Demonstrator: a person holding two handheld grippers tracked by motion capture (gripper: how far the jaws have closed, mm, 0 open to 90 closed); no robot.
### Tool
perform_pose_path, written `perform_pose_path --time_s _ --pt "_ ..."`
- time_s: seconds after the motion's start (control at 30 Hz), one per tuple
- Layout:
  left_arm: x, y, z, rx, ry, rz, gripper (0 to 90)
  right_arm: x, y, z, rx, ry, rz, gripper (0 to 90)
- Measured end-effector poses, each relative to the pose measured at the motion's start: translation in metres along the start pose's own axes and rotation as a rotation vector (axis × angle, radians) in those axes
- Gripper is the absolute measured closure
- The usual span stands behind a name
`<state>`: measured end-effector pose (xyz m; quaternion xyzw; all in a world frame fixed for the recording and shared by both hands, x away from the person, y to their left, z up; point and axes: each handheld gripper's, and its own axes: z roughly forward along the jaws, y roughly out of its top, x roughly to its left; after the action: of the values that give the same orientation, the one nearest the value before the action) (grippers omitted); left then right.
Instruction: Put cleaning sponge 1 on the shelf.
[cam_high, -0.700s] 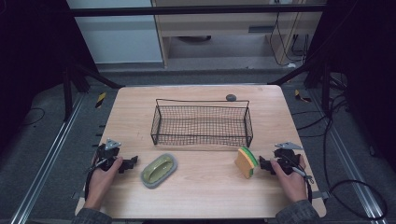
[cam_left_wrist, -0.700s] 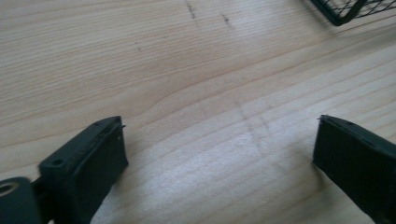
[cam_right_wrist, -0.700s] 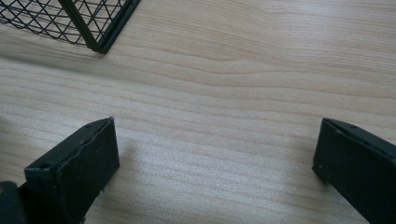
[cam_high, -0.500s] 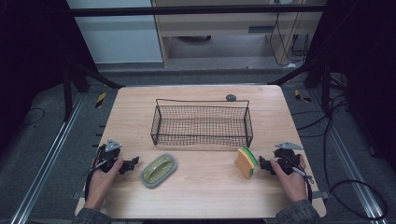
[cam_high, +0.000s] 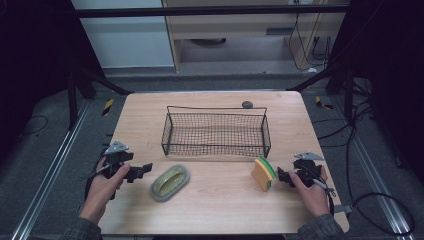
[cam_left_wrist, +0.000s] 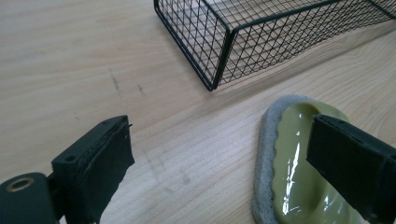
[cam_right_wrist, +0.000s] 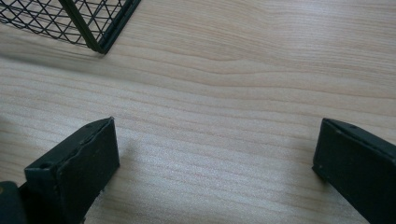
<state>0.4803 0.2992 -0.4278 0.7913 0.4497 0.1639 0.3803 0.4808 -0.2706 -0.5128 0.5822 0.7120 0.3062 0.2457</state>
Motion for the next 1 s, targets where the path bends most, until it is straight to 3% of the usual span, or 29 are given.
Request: perform_pose_path --time_s 0.13,0.2,0.23,0.33,0.4,0.57,0.77,0.93,1.0 --pt "-0.012 0.007 -0.01 0.002 0.013 0.0 5.6 -0.001 0.0 0.0 0.0 0.005 -0.005 0.5" --pt "-0.019 0.009 -0.015 0.021 0.027 0.021 5.7 -0.001 -0.002 -0.001 -0.002 0.002 -0.002 0.6" --pt "-0.025 0.011 -0.019 0.045 0.035 0.053 5.7 -0.001 -0.003 -0.003 0.002 -0.001 -0.004 0.6" --pt "-0.03 0.011 -0.021 0.063 0.035 0.089 5.6 -0.001 -0.004 -0.004 -0.001 -0.005 -0.001 0.5" --pt "-0.033 0.01 -0.019 0.119 0.03 0.148 5.7 -0.001 -0.003 -0.003 0.002 -0.007 0.005 0.4" --pt "-0.042 0.014 -0.017 0.12 0.0 0.177 5.7 -0.001 -0.001 -0.001 0.0 -0.005 0.001 0.5" --pt "-0.049 0.02 -0.01 0.147 0.018 0.204 5.9 -0.003 -0.003 -0.003 -0.003 0.003 -0.006 1.8" --pt "-0.058 0.029 -0.005 0.169 0.02 0.274 6.6 -0.007 -0.005 -0.006 -0.018 0.021 -0.023 5.7" --pt "-0.058 0.03 -0.003 0.177 0.015 0.276 6.6 -0.006 -0.005 -0.006 -0.018 0.02 -0.023 5.6"
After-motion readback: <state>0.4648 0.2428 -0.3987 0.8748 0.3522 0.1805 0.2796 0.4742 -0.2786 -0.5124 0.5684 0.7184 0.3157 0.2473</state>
